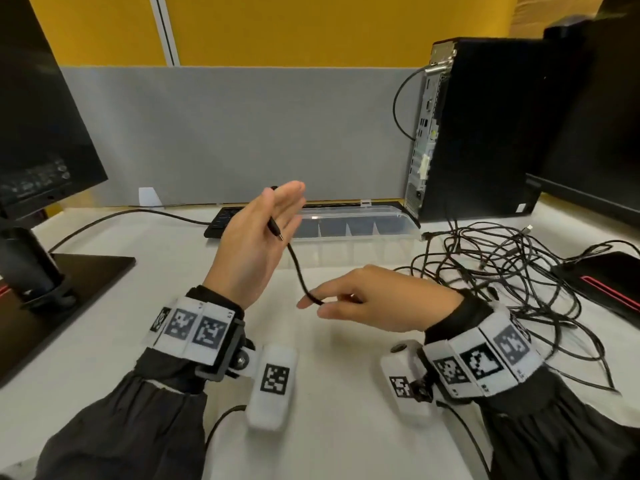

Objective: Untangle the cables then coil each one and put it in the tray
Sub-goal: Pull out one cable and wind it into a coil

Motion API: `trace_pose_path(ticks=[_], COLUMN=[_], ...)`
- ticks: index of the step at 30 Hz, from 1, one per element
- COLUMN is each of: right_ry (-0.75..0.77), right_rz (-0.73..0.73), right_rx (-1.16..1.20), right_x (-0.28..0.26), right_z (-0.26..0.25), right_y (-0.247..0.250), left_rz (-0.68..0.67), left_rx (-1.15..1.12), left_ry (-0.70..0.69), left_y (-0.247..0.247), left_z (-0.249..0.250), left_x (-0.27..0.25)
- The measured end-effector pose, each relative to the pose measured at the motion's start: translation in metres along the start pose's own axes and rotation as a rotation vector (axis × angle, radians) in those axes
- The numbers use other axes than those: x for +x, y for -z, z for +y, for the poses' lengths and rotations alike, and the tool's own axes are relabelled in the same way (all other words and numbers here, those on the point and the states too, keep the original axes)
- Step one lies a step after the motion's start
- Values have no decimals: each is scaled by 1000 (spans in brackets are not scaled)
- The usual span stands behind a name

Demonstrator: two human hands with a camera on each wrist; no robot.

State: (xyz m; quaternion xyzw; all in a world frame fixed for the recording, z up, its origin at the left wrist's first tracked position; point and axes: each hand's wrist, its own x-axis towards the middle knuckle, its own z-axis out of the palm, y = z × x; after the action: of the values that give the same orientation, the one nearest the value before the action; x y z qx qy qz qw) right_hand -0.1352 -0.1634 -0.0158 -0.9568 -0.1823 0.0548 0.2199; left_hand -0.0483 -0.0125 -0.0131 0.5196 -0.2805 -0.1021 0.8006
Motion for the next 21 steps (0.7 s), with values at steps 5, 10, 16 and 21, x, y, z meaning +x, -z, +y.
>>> trace_pose_path(ticks=[5,10,16,21], right_ry=[171,206,47,-110], right_rz=[301,862,990,637], right_rx=[103,107,160,94], right_x=[-11,-13,-10,-9], right_z=[-14,2,13,20], right_y=[10,18,16,13], left_rz=[-42,-398,-494,-421], left_rx=[718,690,145,-25], left_ry=[-35,193,276,139], left_y=[11,-10,-31,-26], left_z=[0,10,16,12], left_x=[3,-16,-28,-25])
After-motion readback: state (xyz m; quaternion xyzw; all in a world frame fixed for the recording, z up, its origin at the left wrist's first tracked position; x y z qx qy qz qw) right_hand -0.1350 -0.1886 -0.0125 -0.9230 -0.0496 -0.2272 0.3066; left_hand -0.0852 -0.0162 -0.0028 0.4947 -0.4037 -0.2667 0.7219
